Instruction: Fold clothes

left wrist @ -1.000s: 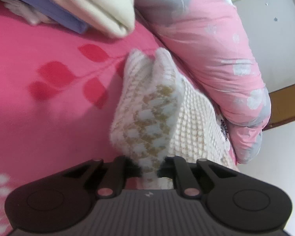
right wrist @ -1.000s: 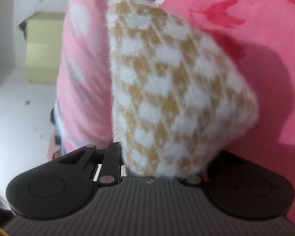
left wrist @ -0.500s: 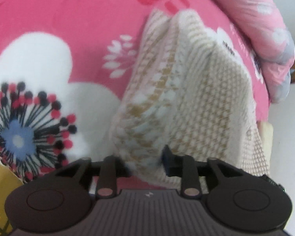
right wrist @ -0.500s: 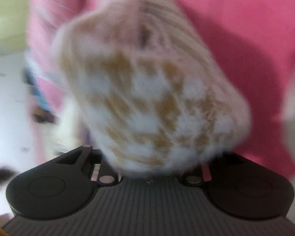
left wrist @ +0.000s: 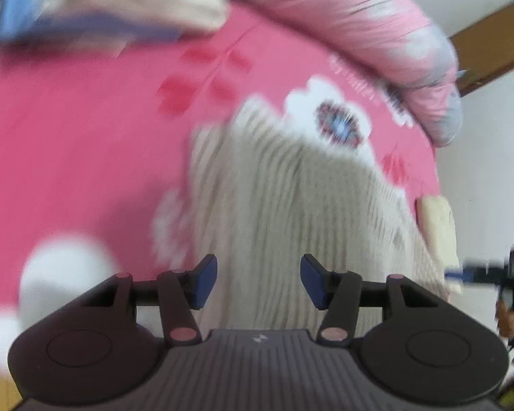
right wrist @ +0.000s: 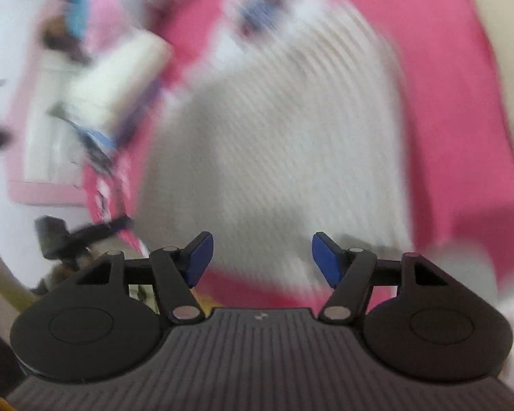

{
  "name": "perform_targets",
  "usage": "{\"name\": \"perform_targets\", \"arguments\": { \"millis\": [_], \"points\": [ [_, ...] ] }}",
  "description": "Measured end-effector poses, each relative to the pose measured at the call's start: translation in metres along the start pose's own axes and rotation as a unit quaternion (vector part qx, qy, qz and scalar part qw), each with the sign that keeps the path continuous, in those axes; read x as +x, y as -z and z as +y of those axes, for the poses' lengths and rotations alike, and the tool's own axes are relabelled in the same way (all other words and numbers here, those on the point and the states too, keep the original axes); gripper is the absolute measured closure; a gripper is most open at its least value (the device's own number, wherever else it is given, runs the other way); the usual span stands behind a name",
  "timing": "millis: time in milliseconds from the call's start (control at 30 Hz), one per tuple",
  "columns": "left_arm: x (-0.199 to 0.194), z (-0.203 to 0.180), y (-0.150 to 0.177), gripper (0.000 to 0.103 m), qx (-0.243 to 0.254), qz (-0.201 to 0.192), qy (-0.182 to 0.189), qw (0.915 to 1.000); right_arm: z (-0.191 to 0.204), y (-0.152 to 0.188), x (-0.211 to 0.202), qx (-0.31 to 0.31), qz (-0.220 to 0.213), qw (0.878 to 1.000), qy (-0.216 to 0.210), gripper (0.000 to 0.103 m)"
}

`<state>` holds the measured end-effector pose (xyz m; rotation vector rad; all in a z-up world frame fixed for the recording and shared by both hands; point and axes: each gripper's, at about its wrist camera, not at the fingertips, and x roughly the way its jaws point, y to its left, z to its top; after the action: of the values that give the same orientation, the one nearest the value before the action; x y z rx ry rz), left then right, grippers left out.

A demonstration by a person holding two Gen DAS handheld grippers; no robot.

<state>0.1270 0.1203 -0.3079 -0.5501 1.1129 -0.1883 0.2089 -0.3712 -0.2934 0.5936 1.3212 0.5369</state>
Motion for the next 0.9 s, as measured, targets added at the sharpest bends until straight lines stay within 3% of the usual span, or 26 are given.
{"name": "perform_targets", "arguments": {
  "millis": [167,333,533,733,800,900],
  "points": [
    [0.036,-0.021,-0.034,0.047,0.060,-0.009,-0.003,0.9982,0.033,-0.069,0.060,-0.070,-0.030,0.997,-0.026,0.040],
    [0.056,-0.007,-0.058,0.047,0.067,-0.004,-0.004,0.9977,0.035,-0.105,0.128,-0.125,-0.006,0.992,-0.018,0.040],
    [0.083,-0.008,-0.083,0.047,0.108,0.003,0.018,0.9940,0.050,-0.142,0.178,-0.137,0.100,0.985,-0.041,0.041],
    [0.090,-0.045,-0.086,0.046,0.243,0.011,0.051,0.9687,0.076,-0.140,0.173,-0.204,0.199,0.955,-0.086,0.042],
    [0.095,-0.057,-0.085,0.047,0.281,0.012,0.056,0.9581,0.079,-0.142,0.170,-0.203,0.212,0.951,-0.097,0.042],
    [0.105,-0.070,-0.083,0.046,0.305,0.013,0.077,0.9492,0.079,-0.149,0.180,-0.204,0.220,0.950,-0.082,0.042]
  ]
}}
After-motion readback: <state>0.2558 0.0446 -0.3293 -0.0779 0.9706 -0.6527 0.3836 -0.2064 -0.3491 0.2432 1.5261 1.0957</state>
